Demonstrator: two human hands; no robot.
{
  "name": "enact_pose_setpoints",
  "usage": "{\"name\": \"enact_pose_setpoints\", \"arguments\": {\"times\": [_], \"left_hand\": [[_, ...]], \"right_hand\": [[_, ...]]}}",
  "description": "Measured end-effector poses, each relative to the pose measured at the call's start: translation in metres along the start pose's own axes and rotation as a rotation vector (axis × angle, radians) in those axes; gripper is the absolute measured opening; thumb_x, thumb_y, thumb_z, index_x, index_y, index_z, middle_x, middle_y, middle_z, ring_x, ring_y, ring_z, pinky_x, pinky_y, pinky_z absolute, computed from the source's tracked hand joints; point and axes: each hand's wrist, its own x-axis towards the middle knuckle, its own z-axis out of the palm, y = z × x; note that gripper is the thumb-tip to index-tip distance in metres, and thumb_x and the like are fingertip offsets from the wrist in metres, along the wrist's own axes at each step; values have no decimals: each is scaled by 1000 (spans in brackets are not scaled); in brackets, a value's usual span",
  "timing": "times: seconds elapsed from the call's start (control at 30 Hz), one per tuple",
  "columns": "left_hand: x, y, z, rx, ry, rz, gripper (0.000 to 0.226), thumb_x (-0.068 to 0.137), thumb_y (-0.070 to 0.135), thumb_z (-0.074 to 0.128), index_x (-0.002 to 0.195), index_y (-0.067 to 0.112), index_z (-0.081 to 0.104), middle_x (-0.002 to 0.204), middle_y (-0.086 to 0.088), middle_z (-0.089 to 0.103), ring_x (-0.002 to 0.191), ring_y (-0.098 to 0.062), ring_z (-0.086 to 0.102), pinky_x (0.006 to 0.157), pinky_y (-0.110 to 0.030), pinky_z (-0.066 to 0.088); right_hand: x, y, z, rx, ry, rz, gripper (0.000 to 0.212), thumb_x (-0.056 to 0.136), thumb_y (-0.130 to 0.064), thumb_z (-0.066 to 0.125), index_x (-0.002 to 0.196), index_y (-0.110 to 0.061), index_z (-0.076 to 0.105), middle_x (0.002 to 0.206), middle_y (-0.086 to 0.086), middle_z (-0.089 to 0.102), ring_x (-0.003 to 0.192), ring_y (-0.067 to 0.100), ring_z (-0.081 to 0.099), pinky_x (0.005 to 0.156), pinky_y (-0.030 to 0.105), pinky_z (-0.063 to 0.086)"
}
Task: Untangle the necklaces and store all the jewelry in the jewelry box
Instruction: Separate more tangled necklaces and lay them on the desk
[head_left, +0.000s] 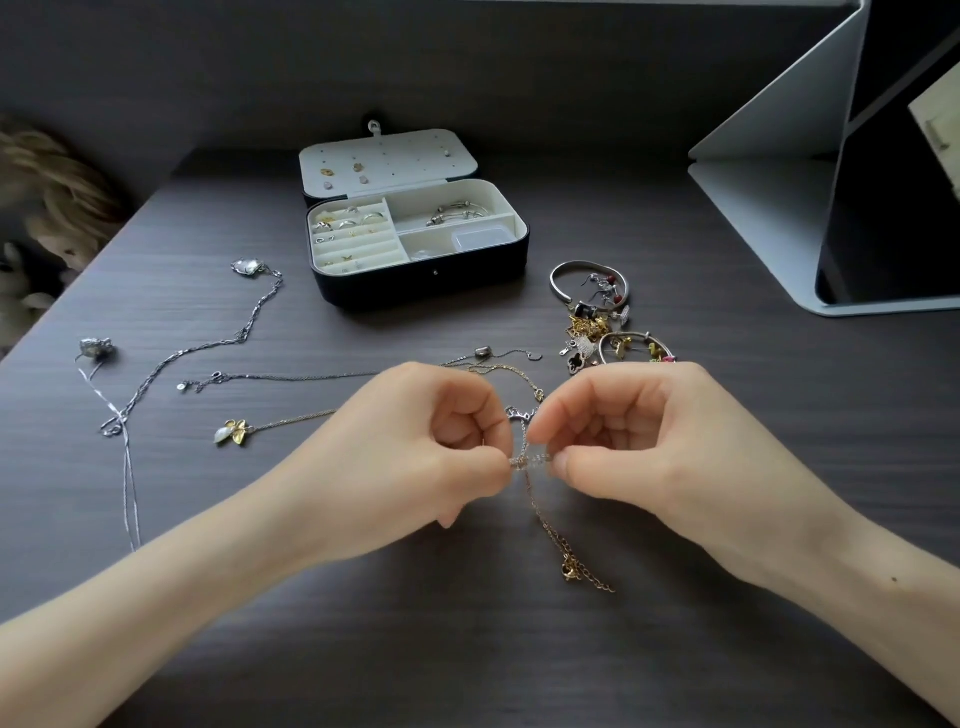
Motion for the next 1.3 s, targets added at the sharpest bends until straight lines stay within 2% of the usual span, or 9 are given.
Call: {"name": "enact_pose_setpoints", "arguments": {"times": [0.1,0.27,0.63,0.77,0.83,1.0,1.17,1.3], "left_hand": [[-1,1,0,11,-2,13,13,65,24,55,75,20,62,42,1,47,41,-16,40,46,-19,31],[-1,2,0,-52,-16,22,13,69,28,61,73,16,64,44,0,45,38,-14,38,42,-16,28],[0,3,0,-199,-28,-30,9,68,25,62,68,16,65,38,0,48,35,-9,36,38,-12,26],[0,3,0,-200,-32,-36,10,68,26,62,68,17,65,38,0,48,35,-9,37,39,-11,26],[1,3,0,-197,-33,-45,10,68,28,63,68,18,66,38,0,49,36,-9,37,40,-13,27],[2,1,-1,-179,9,-72,16,66,32,66,69,16,66,41,-3,54,38,-12,42,41,-15,33],[1,1,1,-168,40,-92,19,66,29,64,63,10,62,40,-4,56,36,-13,43,41,-13,34],[1,1,1,-147,54,-98,20,66,31,63,62,11,61,40,-4,56,37,-14,44,43,-15,35]], "right_hand": [[0,0,0,68,-34,1,31,73,14,64,68,-16,71,67,1,65,63,10,57,60,17,47],[0,3,-1,152,-70,12,18,63,-2,61,69,-16,71,67,-1,66,64,8,58,61,16,48],[0,3,0,185,-73,0,7,66,-15,67,73,-15,68,70,-3,67,66,6,60,63,14,48],[1,4,1,179,-71,-3,14,71,-5,76,73,-16,68,70,-3,67,66,6,61,64,15,50],[2,3,1,171,-67,9,21,76,5,72,73,-16,67,69,-4,66,65,5,60,64,14,50],[3,4,1,124,-31,27,29,75,11,63,70,-17,66,66,-4,61,63,6,55,60,14,46],[3,5,2,95,-28,13,21,62,-4,62,64,-25,64,63,-7,60,60,7,52,58,16,44],[2,6,1,-6,11,-9,29,69,5,66,60,-23,66,58,-8,59,54,6,49,53,15,42]]}}
